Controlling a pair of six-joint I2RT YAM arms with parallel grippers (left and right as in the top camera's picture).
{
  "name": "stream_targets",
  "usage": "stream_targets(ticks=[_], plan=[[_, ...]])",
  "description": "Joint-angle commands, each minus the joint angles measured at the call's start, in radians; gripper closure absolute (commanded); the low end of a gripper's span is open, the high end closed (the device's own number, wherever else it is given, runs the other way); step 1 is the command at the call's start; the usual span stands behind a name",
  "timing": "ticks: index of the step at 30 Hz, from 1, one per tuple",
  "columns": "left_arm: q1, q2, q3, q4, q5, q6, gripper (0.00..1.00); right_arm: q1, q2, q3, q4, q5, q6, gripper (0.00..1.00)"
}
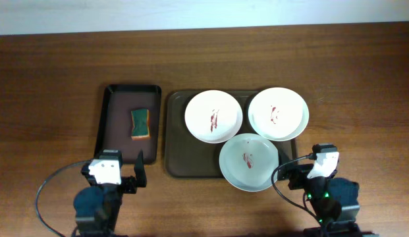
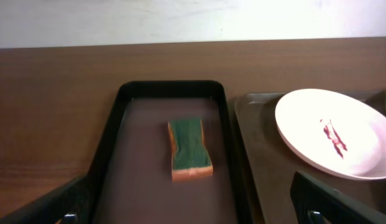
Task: Clean dirty plates on tray and stack at the side
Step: 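Reach left gripper down to the green sponge and grasp it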
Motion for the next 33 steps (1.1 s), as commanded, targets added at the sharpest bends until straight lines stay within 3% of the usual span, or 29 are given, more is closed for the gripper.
stream_targets(ticks=[1, 6, 9, 14, 21, 26, 31, 33], plan=[[-0.004, 0.166, 0.135, -0.034, -0.007, -0.006, 0.01, 0.003, 0.158, 0.160, -0.095, -0.014, 0.013, 0.01], [-0.004, 0.439, 0.369, -0.204, -0.006, -0.006, 0.01, 0.003, 0.492, 0.389, -0.304, -0.037, 0.012, 0.01], [-0.004, 0.646, 0.547, -0.399, -0.006, -0.006, 0.01, 0.003, 0.714, 0.570, -0.436, -0.089, 0.013, 0.01], [-0.004, 0.806, 0.640, -0.478, 0.011, -0.007, 0.01, 0.003, 0.851, 0.632, -0.479, -0.131, 0.012, 0.01], [-0.004, 0.945, 0.640, -0.249, 0.053, -0.006, 0.02, 0.003, 0.938, 0.632, -0.491, -0.131, 0.012, 0.01], [-0.004, 1.180, 0.640, -0.042, 0.019, -0.007, 0.28, 0.003, 0.938, 0.632, -0.496, -0.131, 0.013, 0.01], [-0.006, 1.358, 0.640, 0.060, 0.032, -0.007, 0.29, 0.003, 0.938, 0.632, -0.499, -0.131, 0.013, 0.01], [-0.006, 1.403, 0.640, 0.070, 0.056, -0.007, 0.35, 0.003, 0.938, 0.632, -0.499, -0.131, 0.013, 0.01]])
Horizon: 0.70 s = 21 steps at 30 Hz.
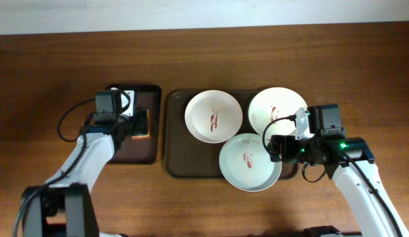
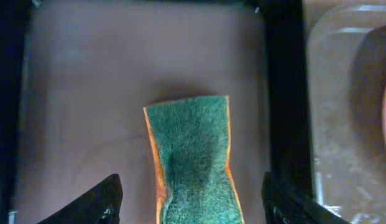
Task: Clean dirty plates on tray and stack at the side
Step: 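Reach left gripper down to the green sponge and grasp it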
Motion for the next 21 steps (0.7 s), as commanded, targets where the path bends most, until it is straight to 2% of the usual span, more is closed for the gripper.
stream_targets(ticks=[1, 6, 15, 18, 21], plan=[[-0.006, 0.055, 0.016, 0.012, 0.025, 0.000, 0.41, 0.003, 0.002, 0.021, 0.000, -0.013, 0.008, 0.01], [-0.006, 0.066, 0.016, 0.019, 0.025, 0.000, 0.45, 0.003, 0.002, 0.021, 0.000, -0.013, 0.008, 0.01], [-0.006, 0.084, 0.016, 0.027, 0.026, 0.000, 0.47, 0.003, 0.002, 0.021, 0.000, -0.013, 0.008, 0.01], [-0.006, 0.086, 0.016, 0.035, 0.025, 0.000, 0.53, 0.003, 0.002, 0.021, 0.000, -0.012, 0.008, 0.01], [-0.006, 0.092, 0.016, 0.046, 0.025, 0.000, 0.54, 0.003, 0.002, 0.021, 0.000, -0.012, 0.008, 0.01]])
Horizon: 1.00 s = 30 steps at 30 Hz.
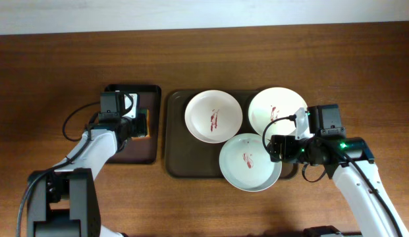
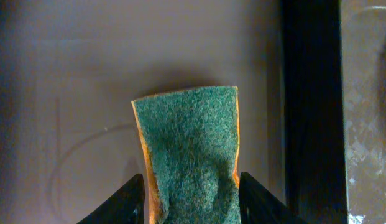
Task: Clean dirty plates on tray and stack at the side
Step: 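Reach left gripper down to the green sponge and grasp it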
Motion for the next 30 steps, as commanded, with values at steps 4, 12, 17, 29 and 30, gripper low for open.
stream_targets(ticks=[4, 12, 17, 29, 30], plan=[[-0.024, 0.041, 0.016, 0.023, 0.024, 0.001, 0.54, 0.003, 0.002, 0.021, 0.000, -0.013, 0.008, 0.01], [-0.032, 0.045, 0.016, 0.029, 0.006, 0.000, 1.00, 0.003, 0.002, 0.021, 0.000, -0.013, 0.008, 0.01], [-0.032, 0.060, -0.003, -0.006, 0.003, 0.001, 1.00, 0.003, 0.002, 0.021, -0.004, -0.013, 0.008, 0.01], [-0.091, 0.080, -0.004, -0.015, 0.138, -0.037, 1.00, 0.003, 0.003, 0.020, -0.007, -0.012, 0.008, 0.01], [-0.100, 0.080, -0.004, -0.019, 0.138, -0.039, 1.00, 0.003, 0.003, 0.020, -0.007, -0.012, 0.008, 0.01]])
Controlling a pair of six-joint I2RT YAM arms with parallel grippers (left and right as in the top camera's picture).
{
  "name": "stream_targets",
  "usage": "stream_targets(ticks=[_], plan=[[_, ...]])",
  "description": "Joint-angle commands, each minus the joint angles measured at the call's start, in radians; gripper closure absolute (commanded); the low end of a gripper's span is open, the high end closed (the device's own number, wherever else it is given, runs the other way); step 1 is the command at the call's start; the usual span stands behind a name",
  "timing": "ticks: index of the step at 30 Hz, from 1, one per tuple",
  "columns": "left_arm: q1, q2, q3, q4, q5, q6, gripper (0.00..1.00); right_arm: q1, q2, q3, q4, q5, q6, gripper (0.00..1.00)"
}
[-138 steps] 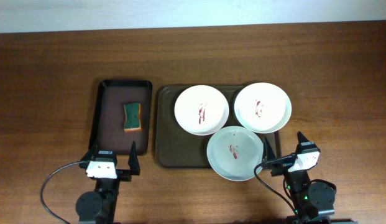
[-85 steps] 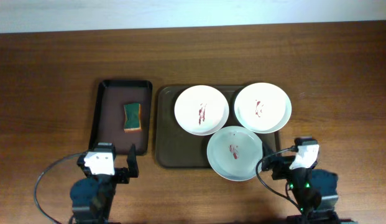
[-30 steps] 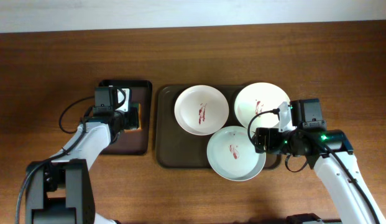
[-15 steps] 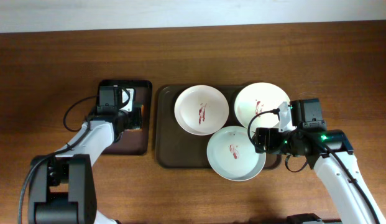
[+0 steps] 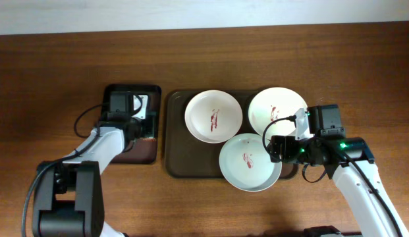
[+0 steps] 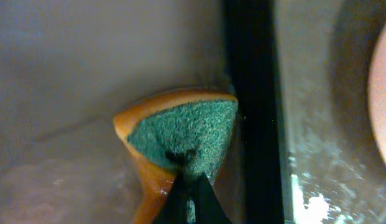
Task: Clean dirty plates on tray and stack at the side
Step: 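Reach left gripper down to the green sponge and grasp it, then lift the sponge with the left gripper above the black tray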
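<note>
Three white plates with red smears lie on the large brown tray [image 5: 179, 160]: one at the back left [image 5: 213, 116], one at the back right [image 5: 278, 113], one in front [image 5: 250, 162]. The green-topped orange sponge [image 6: 180, 127] lies in the small black tray [image 5: 115, 89], squeezed into a fold against the tray's right wall. My left gripper [image 6: 191, 194] is shut on it; from overhead the left gripper [image 5: 139, 126] hides the sponge. My right gripper [image 5: 276, 149] sits at the right rim of the front plate; its opening cannot be made out.
The small tray's black wall [image 6: 248, 93] stands right beside the sponge, with the large tray [image 6: 311, 124] just past it. Bare wooden table [image 5: 59, 66] surrounds both trays. The wall edge runs along the back.
My left gripper's fingers stood apart on either side of the flat sponge; now they are pinched together on it, and the sponge is folded up near the tray's right wall. The right arm has not moved.
Both arms rested at the table's front edge, the sponge lying flat in the small tray. Then my left gripper was open above the sponge and the right one beside the front plate. The left straddled the sponge closer, and now it is shut on it.
</note>
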Motion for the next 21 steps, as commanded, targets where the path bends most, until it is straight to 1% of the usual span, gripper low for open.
stream_targets(ticks=[1, 4, 5, 6, 10, 13, 17, 19, 21], plan=[[-0.047, 0.028, -0.011, -0.029, 0.055, -0.046, 1.00, 0.003, 0.003, 0.020, 0.000, -0.012, 0.008, 0.01], [-0.048, 0.028, -0.011, -0.046, 0.055, -0.102, 1.00, 0.003, 0.003, 0.020, 0.000, -0.012, 0.008, 0.01], [-0.048, 0.027, -0.011, -0.069, 0.055, -0.142, 1.00, 0.003, 0.003, 0.020, 0.000, -0.012, 0.008, 0.01], [-0.048, 0.027, -0.011, -0.094, 0.056, -0.156, 1.00, 0.003, 0.003, 0.020, 0.000, -0.012, 0.008, 0.01], [-0.046, 0.024, -0.008, -0.105, 0.055, -0.156, 1.00, 0.003, 0.003, 0.020, 0.000, -0.012, 0.008, 0.01], [-0.034, -0.011, 0.025, -0.106, 0.054, -0.155, 1.00, 0.003, 0.003, 0.019, -0.001, -0.012, 0.008, 0.01], [0.002, -0.135, 0.051, -0.101, 0.034, -0.154, 1.00, 0.003, 0.004, 0.018, 0.000, -0.012, 0.008, 0.01], [0.003, -0.195, 0.051, -0.096, -0.019, -0.101, 1.00, 0.003, 0.004, 0.018, 0.001, -0.012, 0.008, 0.01], [0.003, -0.253, 0.051, -0.093, -0.018, -0.079, 1.00, 0.003, 0.004, 0.018, 0.003, -0.012, 0.008, 0.01]])
